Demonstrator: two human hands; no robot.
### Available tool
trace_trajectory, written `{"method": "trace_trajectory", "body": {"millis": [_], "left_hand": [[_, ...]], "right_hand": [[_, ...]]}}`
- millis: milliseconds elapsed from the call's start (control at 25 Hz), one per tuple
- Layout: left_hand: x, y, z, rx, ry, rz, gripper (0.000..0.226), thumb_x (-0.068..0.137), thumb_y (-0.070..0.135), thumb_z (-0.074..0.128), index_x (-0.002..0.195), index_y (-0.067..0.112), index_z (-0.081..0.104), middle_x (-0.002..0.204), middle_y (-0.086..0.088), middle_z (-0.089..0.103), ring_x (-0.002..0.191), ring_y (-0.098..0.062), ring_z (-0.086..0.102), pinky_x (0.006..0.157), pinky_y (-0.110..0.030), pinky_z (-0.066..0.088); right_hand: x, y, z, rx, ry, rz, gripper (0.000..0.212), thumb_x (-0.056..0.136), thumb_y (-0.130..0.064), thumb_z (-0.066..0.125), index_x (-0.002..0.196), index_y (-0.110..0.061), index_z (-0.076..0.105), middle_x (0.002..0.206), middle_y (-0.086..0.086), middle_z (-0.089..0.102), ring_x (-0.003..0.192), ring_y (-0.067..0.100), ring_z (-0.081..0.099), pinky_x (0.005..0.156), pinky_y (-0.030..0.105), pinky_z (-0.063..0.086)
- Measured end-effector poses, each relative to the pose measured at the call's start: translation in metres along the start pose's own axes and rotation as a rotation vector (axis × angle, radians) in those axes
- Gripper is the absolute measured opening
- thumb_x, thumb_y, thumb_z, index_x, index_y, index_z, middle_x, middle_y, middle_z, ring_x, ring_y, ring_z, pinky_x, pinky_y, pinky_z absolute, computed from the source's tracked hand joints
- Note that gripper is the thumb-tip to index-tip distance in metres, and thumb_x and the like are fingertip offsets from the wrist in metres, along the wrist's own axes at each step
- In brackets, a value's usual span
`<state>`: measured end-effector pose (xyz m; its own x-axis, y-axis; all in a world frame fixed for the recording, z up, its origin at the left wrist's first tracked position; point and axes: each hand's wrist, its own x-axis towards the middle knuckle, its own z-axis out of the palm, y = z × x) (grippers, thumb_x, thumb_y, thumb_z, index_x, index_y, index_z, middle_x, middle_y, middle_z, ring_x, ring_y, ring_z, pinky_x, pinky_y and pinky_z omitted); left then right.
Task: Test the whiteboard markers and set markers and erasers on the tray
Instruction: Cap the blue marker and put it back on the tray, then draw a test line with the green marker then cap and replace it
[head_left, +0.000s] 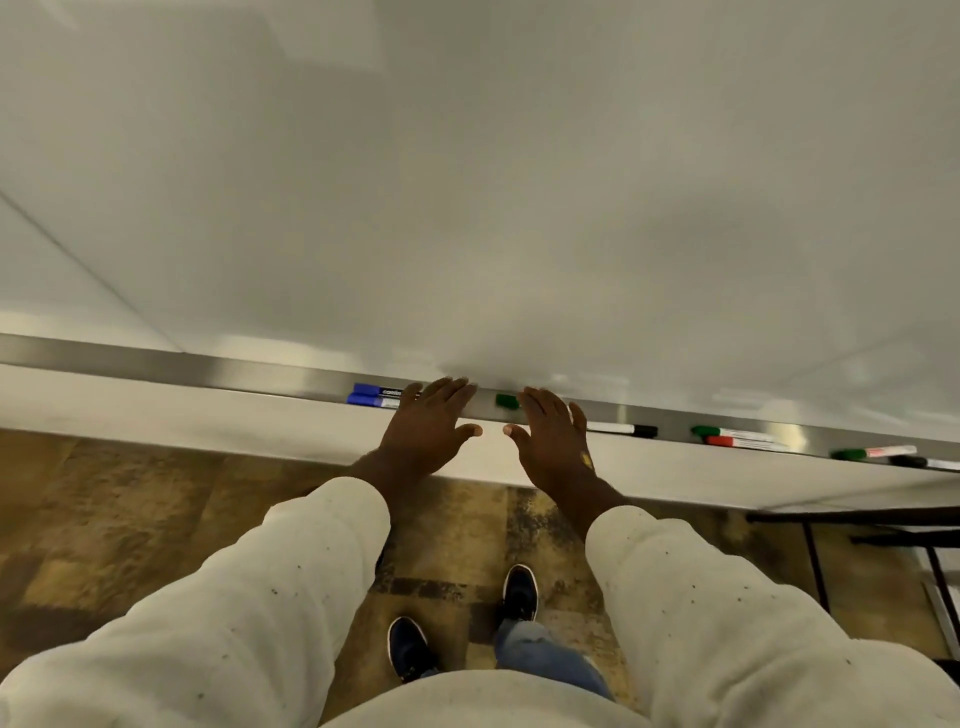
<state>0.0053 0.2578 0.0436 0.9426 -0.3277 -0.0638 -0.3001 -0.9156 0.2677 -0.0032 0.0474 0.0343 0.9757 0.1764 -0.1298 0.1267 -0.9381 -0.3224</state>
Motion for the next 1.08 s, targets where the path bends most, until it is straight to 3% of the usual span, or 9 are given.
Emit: {"method": "trace_trajectory", "body": {"millis": [120, 320, 680, 800, 960, 1080], "left_hand": [[0.027, 0.023, 0.011, 0.015, -0.003, 0.038, 0.054, 0.09, 0.04, 0.061, 0.138, 0.02, 0.049, 0.14, -0.001, 0.054, 0.127, -0.024, 0.049, 0.102, -0.044, 0.037], [0.069, 0.046, 0.037, 0.108, -0.066, 0.005, 0.036, 0.086, 0.022, 0.059, 0.122, 0.018, 0.061, 0.116, -0.004, 0.066, 0.103, -0.029, 0.059, 0.082, -0.04, 0.045], [0.09, 0.061, 0.056, 0.221, -0.058, -0.067, 0.014, 0.077, 0.017, 0.067, 0.091, 0.017, 0.069, 0.094, -0.006, 0.066, 0.09, -0.029, 0.061, 0.076, -0.039, 0.045], [0.085, 0.064, 0.053, 0.154, -0.033, -0.137, 0.019, 0.08, 0.017, 0.066, 0.099, 0.016, 0.068, 0.101, -0.005, 0.064, 0.096, -0.028, 0.06, 0.082, -0.04, 0.043], [0.071, 0.08, 0.03, -0.032, 0.06, -0.228, 0.016, 0.086, 0.02, 0.064, 0.101, 0.024, 0.067, 0.097, 0.003, 0.067, 0.09, -0.02, 0.062, 0.086, -0.035, 0.039], [0.056, 0.095, 0.011, -0.187, 0.118, -0.253, 0.014, 0.088, 0.021, 0.063, 0.101, 0.023, 0.069, 0.097, 0.004, 0.07, 0.087, -0.019, 0.063, 0.083, -0.031, 0.041]], "right_hand": [[0.013, 0.034, -0.003, -0.016, 0.012, 0.018, 0.044, 0.099, -0.03, 0.047, 0.142, -0.025, 0.043, 0.151, -0.005, 0.04, 0.144, 0.014, 0.025, 0.117, 0.042, 0.012], [0.035, 0.078, 0.003, -0.09, -0.013, -0.013, 0.039, 0.095, -0.022, 0.052, 0.133, -0.025, 0.055, 0.136, -0.004, 0.055, 0.132, 0.02, 0.043, 0.109, 0.041, 0.022], [0.049, 0.113, 0.015, -0.075, 0.064, -0.141, 0.035, 0.083, -0.019, 0.07, 0.117, -0.025, 0.068, 0.117, -0.004, 0.068, 0.114, 0.023, 0.059, 0.099, 0.043, 0.036], [0.049, 0.113, 0.016, -0.064, 0.135, -0.216, 0.035, 0.081, -0.02, 0.072, 0.116, -0.024, 0.068, 0.116, -0.004, 0.067, 0.112, 0.023, 0.059, 0.097, 0.041, 0.034], [0.045, 0.097, 0.005, -0.057, 0.192, -0.314, 0.032, 0.088, -0.028, 0.063, 0.12, -0.025, 0.064, 0.116, -0.004, 0.066, 0.111, 0.022, 0.058, 0.098, 0.041, 0.032], [0.04, 0.081, -0.014, -0.013, 0.22, -0.344, 0.03, 0.092, -0.035, 0.047, 0.113, -0.027, 0.068, 0.104, -0.004, 0.066, 0.1, 0.022, 0.06, 0.089, 0.042, 0.04]]}}
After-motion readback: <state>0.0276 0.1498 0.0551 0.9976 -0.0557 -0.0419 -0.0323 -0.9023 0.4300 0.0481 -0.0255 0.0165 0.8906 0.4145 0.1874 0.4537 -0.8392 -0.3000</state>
